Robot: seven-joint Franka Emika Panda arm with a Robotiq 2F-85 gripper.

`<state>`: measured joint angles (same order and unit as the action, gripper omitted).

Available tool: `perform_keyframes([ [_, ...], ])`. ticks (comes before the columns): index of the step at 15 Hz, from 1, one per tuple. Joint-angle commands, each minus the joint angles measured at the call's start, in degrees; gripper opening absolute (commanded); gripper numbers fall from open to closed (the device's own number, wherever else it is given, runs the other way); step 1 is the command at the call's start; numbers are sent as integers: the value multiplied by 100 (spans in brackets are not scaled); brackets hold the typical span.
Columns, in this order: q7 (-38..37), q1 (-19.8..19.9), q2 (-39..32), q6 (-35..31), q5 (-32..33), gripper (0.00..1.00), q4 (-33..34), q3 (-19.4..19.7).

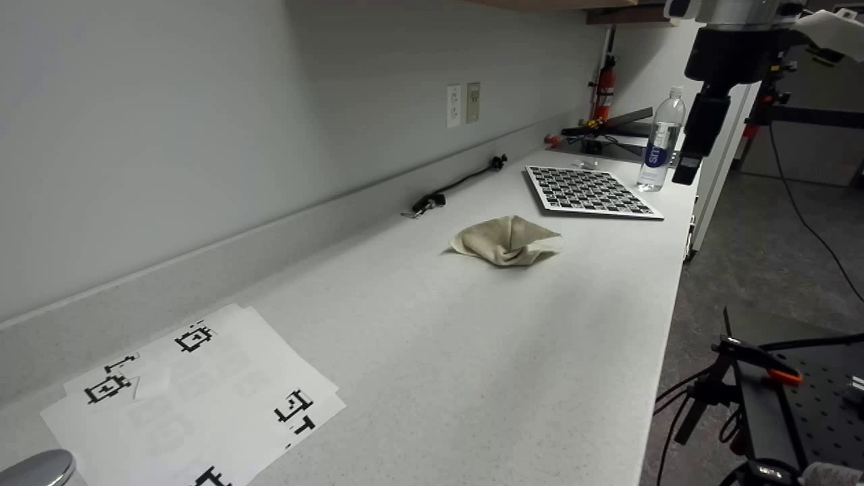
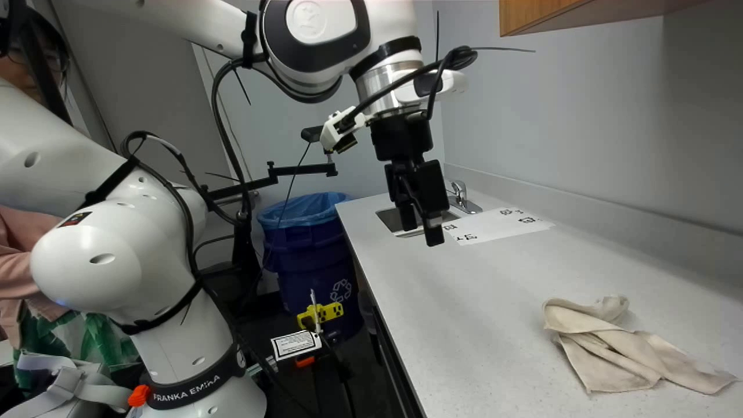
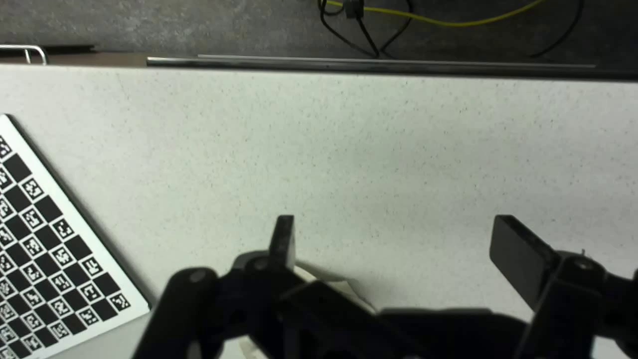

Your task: Use the white towel to wipe the countertop

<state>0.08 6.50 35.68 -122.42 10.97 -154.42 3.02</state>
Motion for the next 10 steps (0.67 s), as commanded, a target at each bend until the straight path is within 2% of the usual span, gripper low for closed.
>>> perform_keyframes([
  [1, -297, 68, -518, -893, 170, 100, 70, -150],
  [5, -689, 131, -1075, -1554, 168, 100, 214, -306],
  [6, -418, 23, -747, -1304, 4, 100, 47, -182],
  [10, -554, 27, -1018, -1475, 9, 100, 139, -230],
])
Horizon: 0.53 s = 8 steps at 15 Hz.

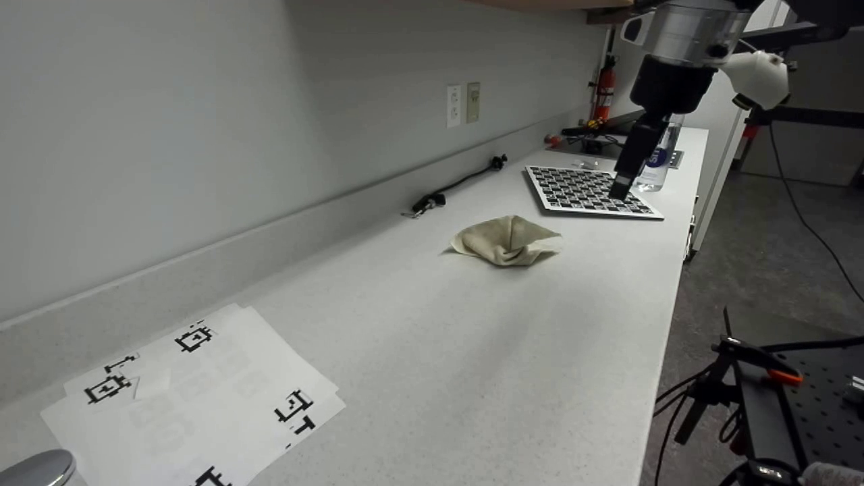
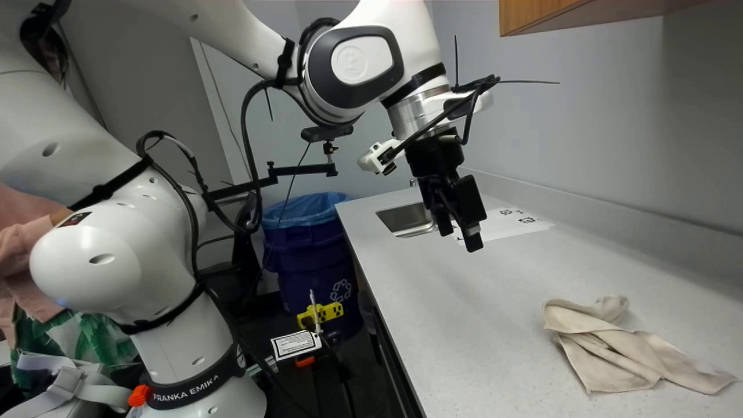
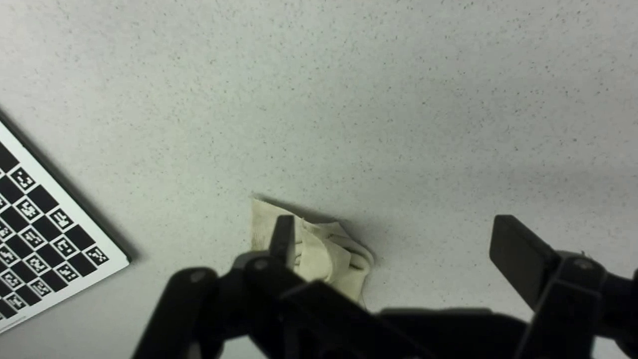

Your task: Use the white towel to wipe the countertop

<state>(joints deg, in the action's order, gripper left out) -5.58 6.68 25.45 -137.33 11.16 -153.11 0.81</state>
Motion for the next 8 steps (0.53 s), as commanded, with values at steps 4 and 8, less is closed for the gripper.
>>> perform_keyframes([
  [4, 33, 16, -124, -91, -60, 100, 71, 42],
  [8, -102, 223, -693, -648, 89, 100, 325, 122],
])
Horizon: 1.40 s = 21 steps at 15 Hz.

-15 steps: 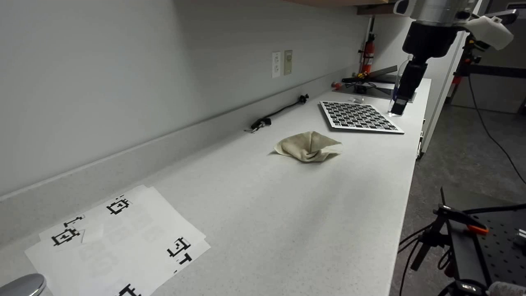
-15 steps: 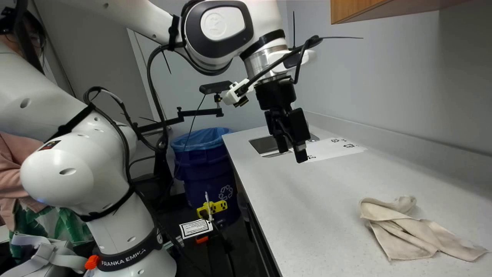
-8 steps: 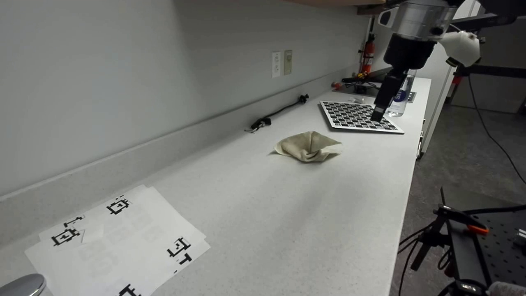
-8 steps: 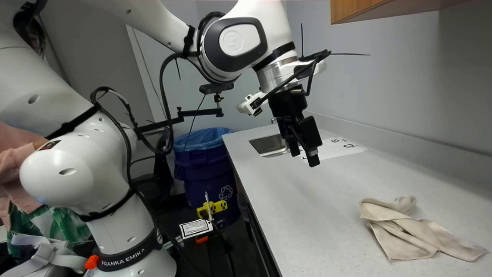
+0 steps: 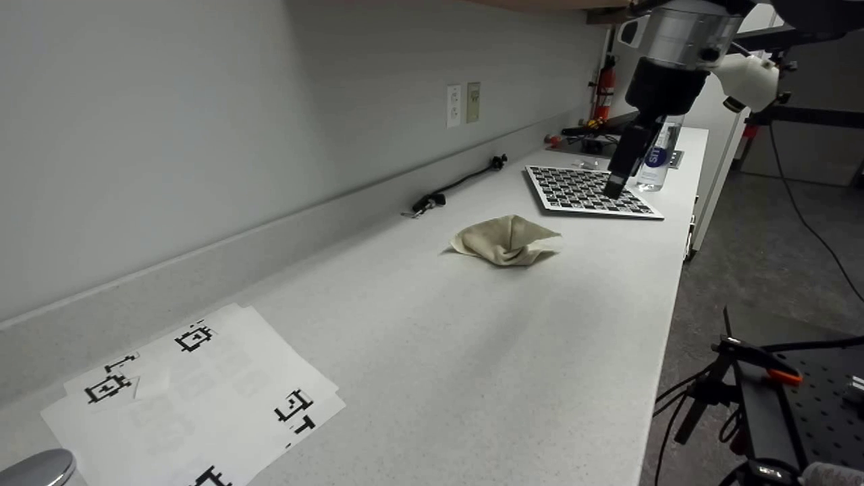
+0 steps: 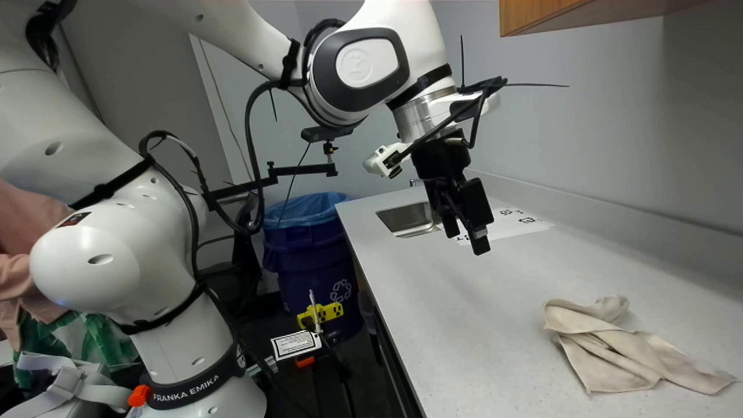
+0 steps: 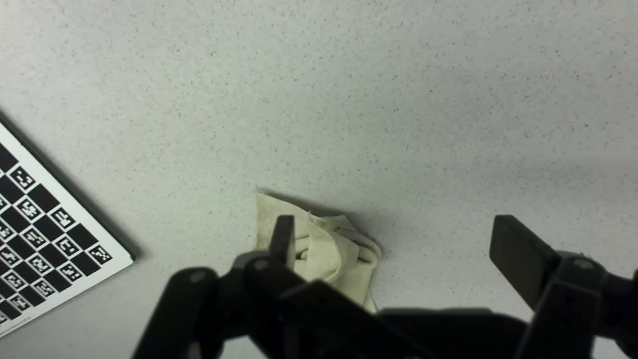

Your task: Use the white towel to wipe the countertop

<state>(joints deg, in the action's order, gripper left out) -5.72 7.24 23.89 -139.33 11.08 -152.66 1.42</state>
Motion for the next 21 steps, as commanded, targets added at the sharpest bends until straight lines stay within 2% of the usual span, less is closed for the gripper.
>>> perform_keyframes([
  [1, -88, 207, -709, -658, 95, 100, 356, 90],
  [4, -182, 362, -1351, -1252, 249, 100, 672, 84],
  [9, -605, 380, -2413, -1764, 575, 97, 1361, 119],
  [15, -1138, 93, -3392, -1734, 798, 100, 2229, 435],
  [21, -896, -65, -4192, -1718, 361, 100, 2723, 700],
])
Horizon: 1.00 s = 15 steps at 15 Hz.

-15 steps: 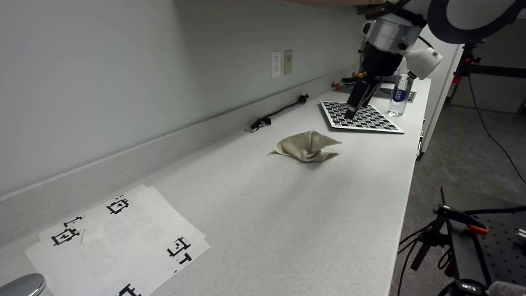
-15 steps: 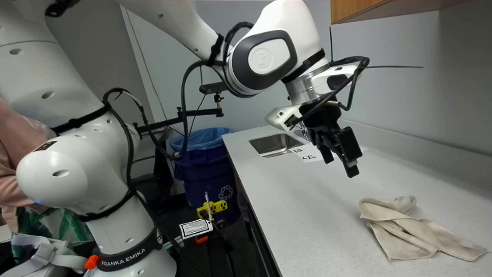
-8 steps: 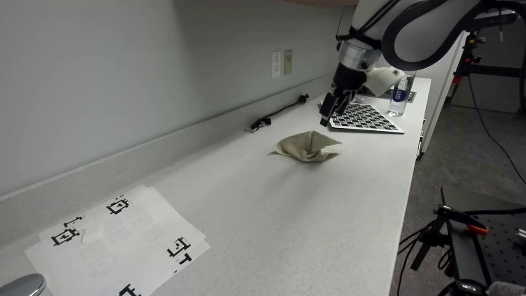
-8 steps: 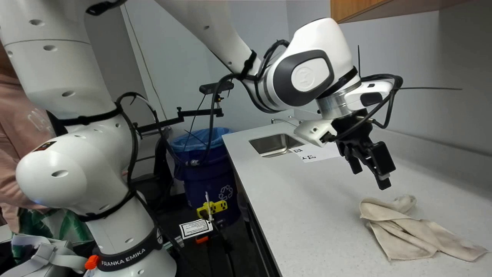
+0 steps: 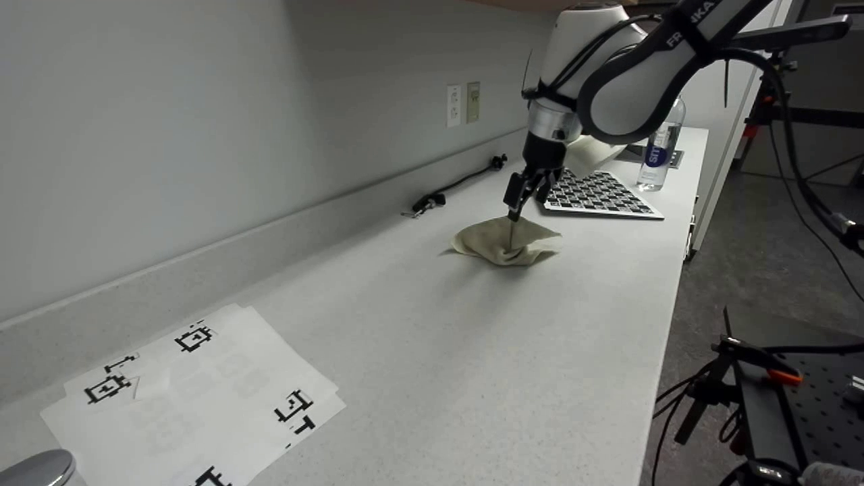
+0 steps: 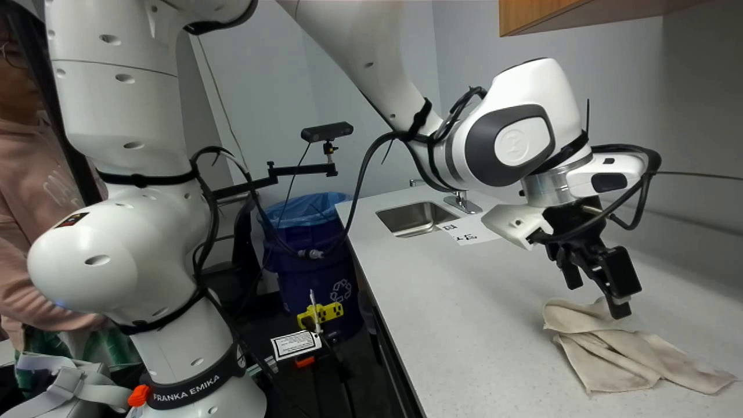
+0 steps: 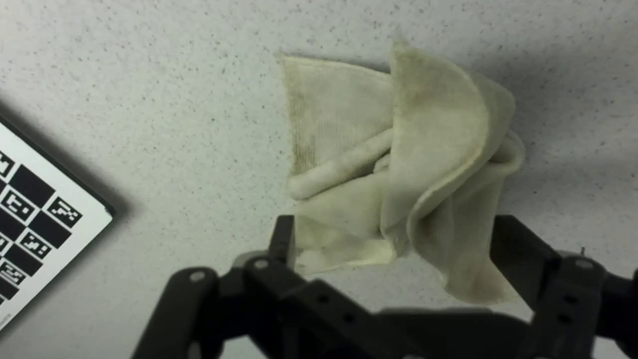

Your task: Use the white towel to wipe the countertop

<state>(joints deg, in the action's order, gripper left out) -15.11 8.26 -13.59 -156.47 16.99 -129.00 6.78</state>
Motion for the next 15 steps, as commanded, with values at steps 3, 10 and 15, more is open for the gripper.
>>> perform_keyframes([
  [3, 124, -207, -709, 24, -461, 100, 526, 160],
  [10, 135, -355, -1131, 29, -719, 100, 853, 200],
  [15, 79, -451, -1302, -14, -704, 100, 929, 310],
])
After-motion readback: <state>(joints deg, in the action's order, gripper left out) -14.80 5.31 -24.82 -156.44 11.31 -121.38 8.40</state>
